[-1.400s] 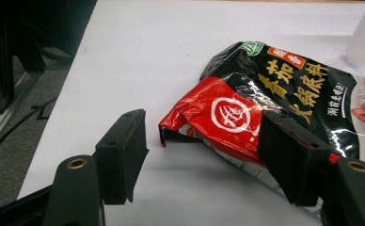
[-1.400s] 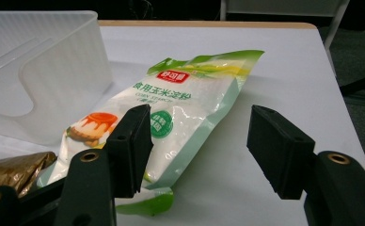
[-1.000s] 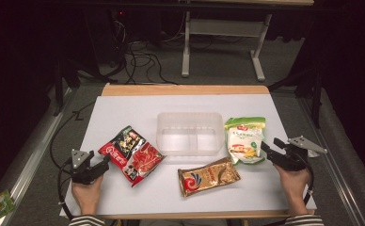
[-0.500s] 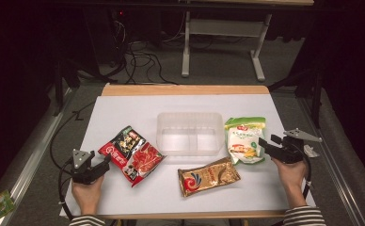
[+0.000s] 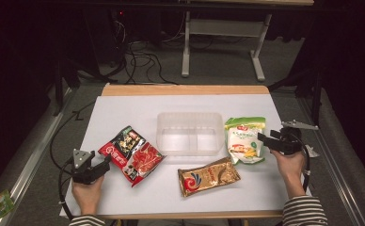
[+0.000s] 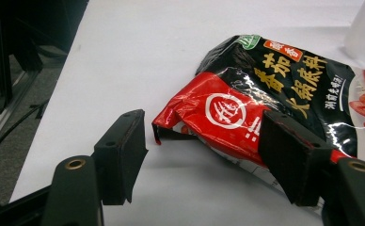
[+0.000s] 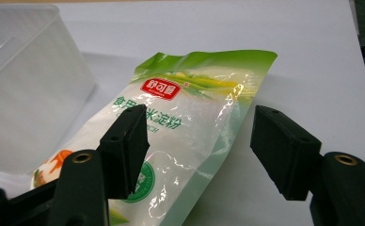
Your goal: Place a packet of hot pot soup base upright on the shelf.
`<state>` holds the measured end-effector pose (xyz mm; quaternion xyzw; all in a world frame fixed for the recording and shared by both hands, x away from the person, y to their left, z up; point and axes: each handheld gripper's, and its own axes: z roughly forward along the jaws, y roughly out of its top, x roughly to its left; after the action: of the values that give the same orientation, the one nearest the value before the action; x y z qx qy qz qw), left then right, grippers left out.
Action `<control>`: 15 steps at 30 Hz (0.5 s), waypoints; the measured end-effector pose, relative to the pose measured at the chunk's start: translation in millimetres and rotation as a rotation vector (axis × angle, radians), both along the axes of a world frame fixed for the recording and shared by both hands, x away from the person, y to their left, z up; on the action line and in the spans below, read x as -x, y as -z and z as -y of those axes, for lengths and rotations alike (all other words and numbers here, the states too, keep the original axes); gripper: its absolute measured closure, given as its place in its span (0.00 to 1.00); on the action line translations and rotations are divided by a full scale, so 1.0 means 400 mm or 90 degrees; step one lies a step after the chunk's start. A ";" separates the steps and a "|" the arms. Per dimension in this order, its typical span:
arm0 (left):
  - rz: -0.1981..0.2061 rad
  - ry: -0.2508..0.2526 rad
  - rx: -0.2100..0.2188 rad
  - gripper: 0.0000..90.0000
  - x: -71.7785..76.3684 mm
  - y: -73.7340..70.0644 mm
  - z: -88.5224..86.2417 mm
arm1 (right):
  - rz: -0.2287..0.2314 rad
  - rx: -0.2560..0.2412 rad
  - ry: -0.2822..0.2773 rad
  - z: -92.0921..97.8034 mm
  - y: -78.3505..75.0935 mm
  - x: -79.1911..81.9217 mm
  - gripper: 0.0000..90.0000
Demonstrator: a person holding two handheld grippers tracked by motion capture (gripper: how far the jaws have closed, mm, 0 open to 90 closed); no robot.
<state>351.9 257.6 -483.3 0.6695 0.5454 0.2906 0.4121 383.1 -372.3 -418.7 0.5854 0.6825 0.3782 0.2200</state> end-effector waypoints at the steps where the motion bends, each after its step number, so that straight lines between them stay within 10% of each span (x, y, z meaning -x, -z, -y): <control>1: -0.001 0.002 -0.002 0.37 0.000 0.000 0.000 | -0.004 0.001 0.001 -0.001 0.000 -0.004 0.41; 15: 0.000 0.000 0.000 0.36 0.000 0.000 0.000 | -0.069 0.005 -0.012 -0.010 0.003 -0.082 0.36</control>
<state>351.9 257.7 -483.2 0.6697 0.5453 0.2903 0.4123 416.0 -368.5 -419.9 0.5980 0.7002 0.3452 0.1816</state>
